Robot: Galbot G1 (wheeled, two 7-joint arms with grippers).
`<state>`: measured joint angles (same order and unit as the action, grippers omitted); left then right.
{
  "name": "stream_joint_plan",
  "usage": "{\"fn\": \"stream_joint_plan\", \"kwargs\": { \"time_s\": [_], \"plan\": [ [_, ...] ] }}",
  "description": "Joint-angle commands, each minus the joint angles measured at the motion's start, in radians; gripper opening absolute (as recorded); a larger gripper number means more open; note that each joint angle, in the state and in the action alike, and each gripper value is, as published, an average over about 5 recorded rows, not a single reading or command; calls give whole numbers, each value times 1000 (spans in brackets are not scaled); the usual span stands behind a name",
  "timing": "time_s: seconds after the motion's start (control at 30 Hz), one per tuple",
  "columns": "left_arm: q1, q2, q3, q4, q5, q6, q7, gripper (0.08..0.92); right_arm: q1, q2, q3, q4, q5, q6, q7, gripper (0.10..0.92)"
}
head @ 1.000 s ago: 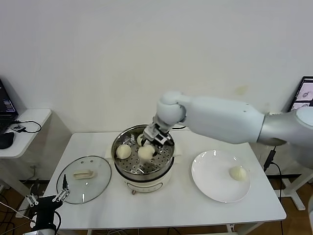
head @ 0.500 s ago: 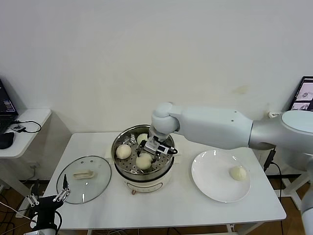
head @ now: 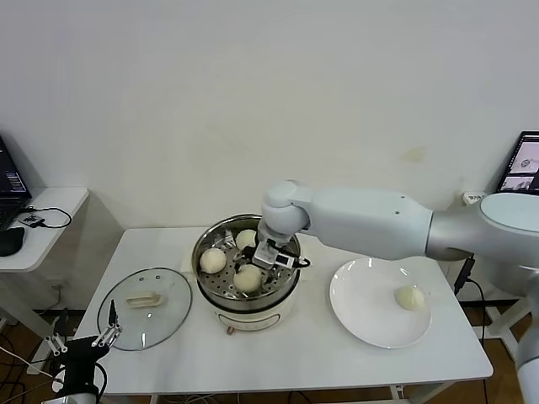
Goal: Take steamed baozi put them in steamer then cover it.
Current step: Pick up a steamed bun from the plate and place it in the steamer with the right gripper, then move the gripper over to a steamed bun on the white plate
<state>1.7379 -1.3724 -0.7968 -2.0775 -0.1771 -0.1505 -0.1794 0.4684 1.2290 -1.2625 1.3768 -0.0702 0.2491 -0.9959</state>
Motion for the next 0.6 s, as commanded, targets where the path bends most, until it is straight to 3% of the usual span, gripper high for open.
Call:
{"fn": "stream_joint_plan", "kwargs": {
  "time_s": [0.03, 0.33, 0.6],
  "plan": [
    [-2, 2, 1, 0, 0, 1, 1, 823, 42, -12, 21, -6, -4, 24, 2, 793],
    [-8, 19, 2, -4, -4, 4, 1, 823, 137, -106, 61, 19, 66, -43, -44, 823],
    [-12, 44, 3, -6, -14, 7, 2, 823, 194, -308, 68, 98, 180, -393, -97, 823]
  ]
}}
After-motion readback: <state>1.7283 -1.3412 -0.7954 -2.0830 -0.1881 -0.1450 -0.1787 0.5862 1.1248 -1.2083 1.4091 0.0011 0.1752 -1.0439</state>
